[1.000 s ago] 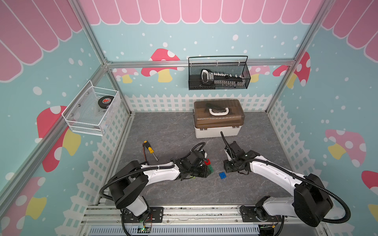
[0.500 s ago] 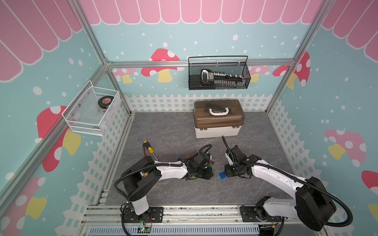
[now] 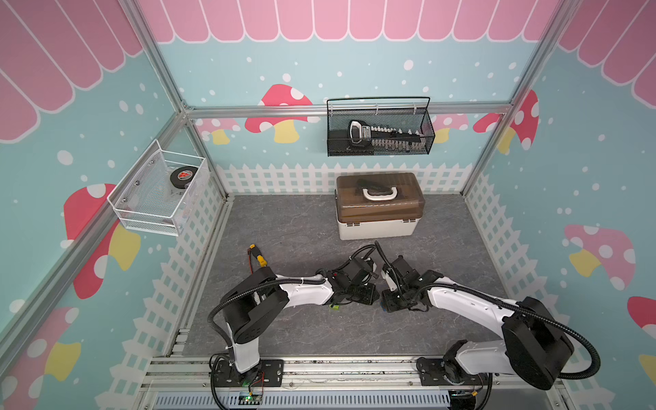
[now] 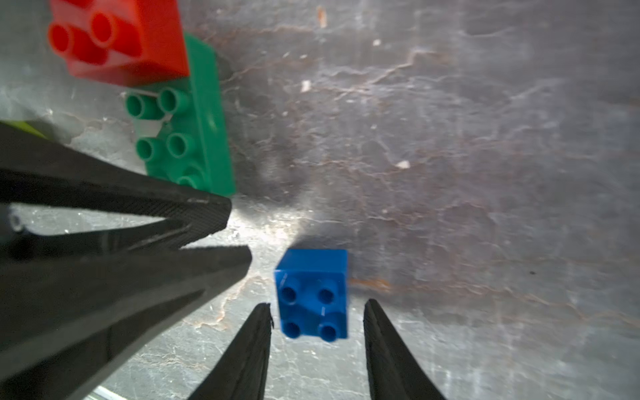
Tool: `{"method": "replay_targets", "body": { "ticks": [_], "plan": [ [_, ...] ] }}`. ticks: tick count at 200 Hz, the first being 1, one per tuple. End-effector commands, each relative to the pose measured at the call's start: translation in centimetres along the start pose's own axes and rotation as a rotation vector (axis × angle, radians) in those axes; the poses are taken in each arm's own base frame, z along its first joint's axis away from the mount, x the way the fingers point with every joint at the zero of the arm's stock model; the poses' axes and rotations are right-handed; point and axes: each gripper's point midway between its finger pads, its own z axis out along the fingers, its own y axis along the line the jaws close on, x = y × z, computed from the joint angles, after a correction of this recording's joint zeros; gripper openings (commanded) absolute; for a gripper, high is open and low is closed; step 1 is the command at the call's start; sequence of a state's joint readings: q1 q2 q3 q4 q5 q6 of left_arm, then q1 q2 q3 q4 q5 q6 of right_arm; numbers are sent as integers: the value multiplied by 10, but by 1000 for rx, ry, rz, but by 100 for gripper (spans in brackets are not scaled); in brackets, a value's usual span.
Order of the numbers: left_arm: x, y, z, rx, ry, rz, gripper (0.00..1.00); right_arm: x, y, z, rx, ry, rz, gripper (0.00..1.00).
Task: Assemble the letter y with lego
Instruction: Adjust the lego brick at the center of the board, then pick up the lego brick from the center of the board.
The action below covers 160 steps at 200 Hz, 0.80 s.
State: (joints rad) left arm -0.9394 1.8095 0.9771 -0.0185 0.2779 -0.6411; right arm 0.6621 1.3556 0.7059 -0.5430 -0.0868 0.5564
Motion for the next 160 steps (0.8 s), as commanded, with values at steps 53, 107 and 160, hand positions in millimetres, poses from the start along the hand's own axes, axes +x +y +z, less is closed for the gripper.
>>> {"method": "replay_targets", "body": {
  "ticks": [53, 107, 160],
  "plan": [
    [24, 20, -40, -72, -48, -25, 25, -12, 3, 9, 49, 10, -4, 39],
    [27, 36, -25, -146, -14, -48, 25, -12, 2, 12, 68, 24, -15, 33],
    [28, 46, -19, -198, 3, -54, 23, -12, -1, 17, 91, 48, -29, 37]
  ]
}}
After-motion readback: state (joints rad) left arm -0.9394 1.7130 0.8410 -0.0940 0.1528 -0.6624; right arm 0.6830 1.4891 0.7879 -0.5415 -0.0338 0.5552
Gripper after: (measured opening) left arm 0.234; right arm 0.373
